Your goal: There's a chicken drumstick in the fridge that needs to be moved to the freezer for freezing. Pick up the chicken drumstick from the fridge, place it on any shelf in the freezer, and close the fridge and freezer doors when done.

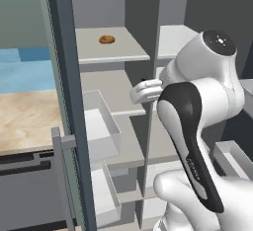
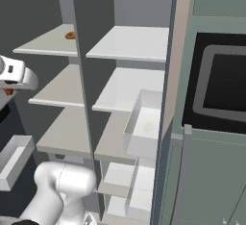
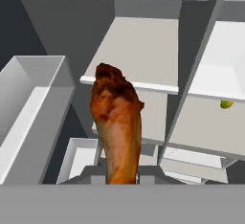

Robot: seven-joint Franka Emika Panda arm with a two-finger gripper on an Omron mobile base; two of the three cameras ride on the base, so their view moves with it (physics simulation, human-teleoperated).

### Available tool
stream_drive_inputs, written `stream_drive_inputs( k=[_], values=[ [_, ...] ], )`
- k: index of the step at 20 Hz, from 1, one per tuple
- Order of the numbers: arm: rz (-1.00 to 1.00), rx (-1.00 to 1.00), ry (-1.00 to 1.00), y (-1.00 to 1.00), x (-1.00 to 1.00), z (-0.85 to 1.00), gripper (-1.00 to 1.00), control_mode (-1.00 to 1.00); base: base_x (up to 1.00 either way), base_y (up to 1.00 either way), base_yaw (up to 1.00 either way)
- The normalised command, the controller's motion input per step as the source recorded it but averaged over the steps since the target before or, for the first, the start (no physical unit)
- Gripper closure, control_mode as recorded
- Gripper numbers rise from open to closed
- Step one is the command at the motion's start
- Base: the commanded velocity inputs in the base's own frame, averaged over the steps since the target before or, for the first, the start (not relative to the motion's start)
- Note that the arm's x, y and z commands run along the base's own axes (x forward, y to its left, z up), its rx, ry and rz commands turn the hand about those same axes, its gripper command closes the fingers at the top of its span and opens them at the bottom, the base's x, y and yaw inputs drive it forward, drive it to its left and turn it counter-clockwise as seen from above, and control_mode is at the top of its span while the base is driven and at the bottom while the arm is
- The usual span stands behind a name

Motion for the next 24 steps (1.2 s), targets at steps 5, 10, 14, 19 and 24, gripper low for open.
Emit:
stream_drive_inputs(
  k=[5, 10, 14, 19, 24],
  values=[
    [0.07, 0.01, 0.09, 0.21, 0.05, -0.21, 1.00, -1.00, 0.00, 0.00, 0.00],
    [0.01, 0.00, -0.04, 0.01, 0.22, 0.00, 1.00, -1.00, 0.00, 0.00, 0.00],
    [0.00, 0.00, -0.11, 0.00, 0.23, 0.17, 1.00, -1.00, 0.00, 0.00, 0.00],
    [0.00, 0.00, -0.14, 0.04, 0.11, 0.23, 1.00, -1.00, 0.00, 0.00, 0.00],
    [0.00, 0.03, -0.10, 0.04, 0.02, 0.38, 1.00, -1.00, 0.00, 0.00, 0.00]
  ],
)
